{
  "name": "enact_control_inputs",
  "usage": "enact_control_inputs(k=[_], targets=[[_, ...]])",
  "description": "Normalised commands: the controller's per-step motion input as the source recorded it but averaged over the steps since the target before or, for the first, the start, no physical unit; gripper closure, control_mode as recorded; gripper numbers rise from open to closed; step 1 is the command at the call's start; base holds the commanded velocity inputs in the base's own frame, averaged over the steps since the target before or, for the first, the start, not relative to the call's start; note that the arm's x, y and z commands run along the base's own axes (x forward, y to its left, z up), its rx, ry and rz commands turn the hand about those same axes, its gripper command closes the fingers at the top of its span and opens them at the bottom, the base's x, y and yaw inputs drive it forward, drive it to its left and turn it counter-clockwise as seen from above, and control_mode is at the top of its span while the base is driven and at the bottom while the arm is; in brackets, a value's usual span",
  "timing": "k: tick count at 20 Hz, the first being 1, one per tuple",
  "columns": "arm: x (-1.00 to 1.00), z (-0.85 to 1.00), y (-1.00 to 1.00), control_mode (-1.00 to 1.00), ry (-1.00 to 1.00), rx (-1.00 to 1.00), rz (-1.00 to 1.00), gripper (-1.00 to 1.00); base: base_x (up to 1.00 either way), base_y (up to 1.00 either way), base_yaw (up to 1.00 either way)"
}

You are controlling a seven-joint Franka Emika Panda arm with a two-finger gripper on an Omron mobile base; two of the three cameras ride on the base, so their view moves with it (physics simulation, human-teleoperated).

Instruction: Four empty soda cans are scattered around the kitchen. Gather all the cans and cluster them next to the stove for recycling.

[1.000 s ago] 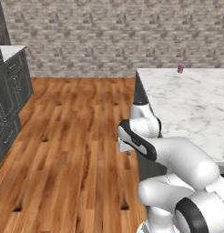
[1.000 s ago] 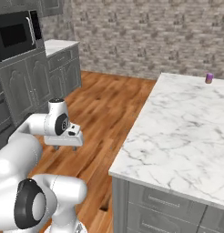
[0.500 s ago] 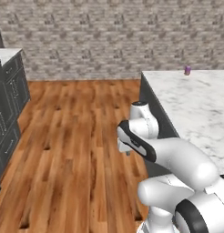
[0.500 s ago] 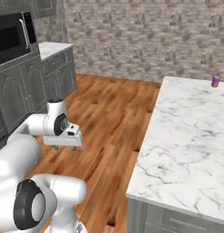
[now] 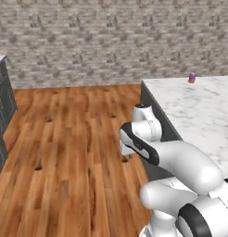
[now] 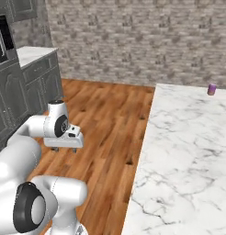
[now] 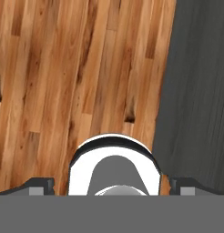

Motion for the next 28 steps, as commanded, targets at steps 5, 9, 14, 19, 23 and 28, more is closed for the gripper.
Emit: enact_control_inputs(k=[5,9,14,19,23,28], targets=[[0.00,0.00,0.00,1.00,0.00,0.00,0.00,-1.00,0.74,0.27,-0.16],[0.00,0.00,0.00,1.00,0.00,0.00,0.00,-1.00,0.71,0.32,-0.19],[0.00,0.00,0.00,1.00,0.00,0.00,0.00,-1.00,0.70,0.33,-0.21],[0.00,0.00,0.00,1.00,0.00,0.00,0.00,-1.00,0.68,0.34,-0.23],[0.00,0.00,0.00,1.00,0.00,0.00,0.00,-1.00,0.66,0.35,-0.25],[0.00,0.00,0.00,1.00,0.00,0.00,0.00,-1.00,0.51,0.33,-0.45]])
